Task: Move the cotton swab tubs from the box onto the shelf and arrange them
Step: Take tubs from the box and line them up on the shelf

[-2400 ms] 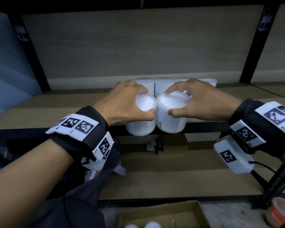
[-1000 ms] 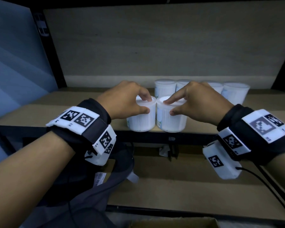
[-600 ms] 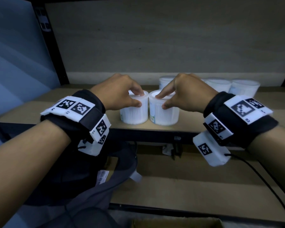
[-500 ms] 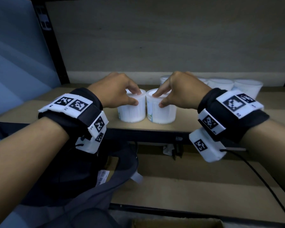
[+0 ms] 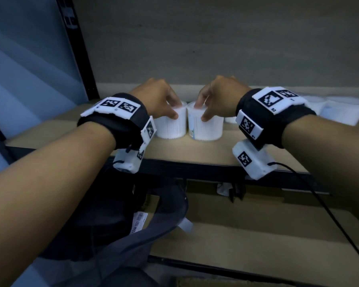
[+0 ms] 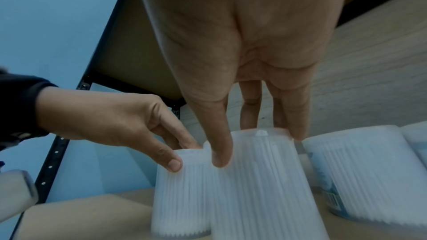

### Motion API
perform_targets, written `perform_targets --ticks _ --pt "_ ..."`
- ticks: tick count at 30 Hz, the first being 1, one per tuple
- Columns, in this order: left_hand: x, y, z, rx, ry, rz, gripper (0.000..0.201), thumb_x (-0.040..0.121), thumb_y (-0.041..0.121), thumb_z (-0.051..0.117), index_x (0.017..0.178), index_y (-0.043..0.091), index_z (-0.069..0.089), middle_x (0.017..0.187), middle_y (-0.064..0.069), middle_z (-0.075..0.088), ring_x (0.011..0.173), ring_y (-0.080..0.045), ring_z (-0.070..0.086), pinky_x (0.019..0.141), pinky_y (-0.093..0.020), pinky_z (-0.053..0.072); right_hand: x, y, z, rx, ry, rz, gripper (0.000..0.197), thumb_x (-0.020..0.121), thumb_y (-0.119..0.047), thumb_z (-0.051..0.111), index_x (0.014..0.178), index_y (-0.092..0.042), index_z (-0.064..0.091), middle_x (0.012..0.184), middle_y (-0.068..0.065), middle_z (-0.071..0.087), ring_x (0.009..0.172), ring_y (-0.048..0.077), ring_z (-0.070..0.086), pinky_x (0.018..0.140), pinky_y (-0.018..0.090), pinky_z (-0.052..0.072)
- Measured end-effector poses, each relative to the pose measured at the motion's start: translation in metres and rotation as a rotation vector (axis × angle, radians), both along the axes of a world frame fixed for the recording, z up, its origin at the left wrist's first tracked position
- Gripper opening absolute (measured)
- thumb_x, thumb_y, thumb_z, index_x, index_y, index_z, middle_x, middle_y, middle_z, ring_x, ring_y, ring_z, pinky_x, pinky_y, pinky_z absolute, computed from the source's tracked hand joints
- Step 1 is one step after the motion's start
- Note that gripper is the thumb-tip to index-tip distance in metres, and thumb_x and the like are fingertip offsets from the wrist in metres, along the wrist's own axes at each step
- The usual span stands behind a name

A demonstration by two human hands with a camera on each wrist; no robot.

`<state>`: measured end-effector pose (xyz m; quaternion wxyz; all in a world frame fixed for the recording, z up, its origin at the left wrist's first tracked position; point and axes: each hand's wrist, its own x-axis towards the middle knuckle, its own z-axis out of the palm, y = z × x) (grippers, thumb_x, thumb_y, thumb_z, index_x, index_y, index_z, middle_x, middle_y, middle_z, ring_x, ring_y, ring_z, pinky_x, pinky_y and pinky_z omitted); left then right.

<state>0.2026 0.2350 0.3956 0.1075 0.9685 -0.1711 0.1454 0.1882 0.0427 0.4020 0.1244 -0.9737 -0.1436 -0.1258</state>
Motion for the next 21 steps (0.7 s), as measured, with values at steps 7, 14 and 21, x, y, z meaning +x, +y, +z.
perform_targets --ticks 7,14,21 --pt "0.027 0.002 -0.002 -0.061 0.03 0.037 0.039 0.077 0.025 0.083 0.115 0.021 0.075 0.117 0.005 0.072 0.101 -0.009 0.065 0.086 -0.017 0.042 0.029 0.009 0.001 -0.016 0.001 -0.012 0.032 0.07 -0.023 0.086 0.1 -0.026 0.076 0.102 -0.004 0.067 0.097 0.016 0.061 0.081 0.023 0.046" --pt "0.05 0.003 -0.003 -0.088 0.035 0.05 0.039 0.075 0.026 0.084 0.113 0.019 0.076 0.114 0.002 0.072 0.106 -0.014 0.063 0.087 -0.018 0.043 0.056 0.014 0.001 -0.038 0.009 -0.03 0.031 0.068 -0.026 0.087 0.096 -0.029 0.076 0.101 -0.008 0.066 0.094 0.016 0.063 0.082 0.024 0.049" --pt "0.074 -0.004 -0.001 -0.107 0.062 0.079 0.044 0.076 0.026 0.084 0.118 0.019 0.073 0.119 0.003 0.071 0.113 -0.014 0.062 0.099 -0.021 0.044 0.076 0.011 0.0 -0.03 -0.003 -0.049 0.031 0.069 -0.022 0.086 0.098 -0.027 0.076 0.101 -0.008 0.057 0.098 0.014 0.058 0.085 0.022 0.045"
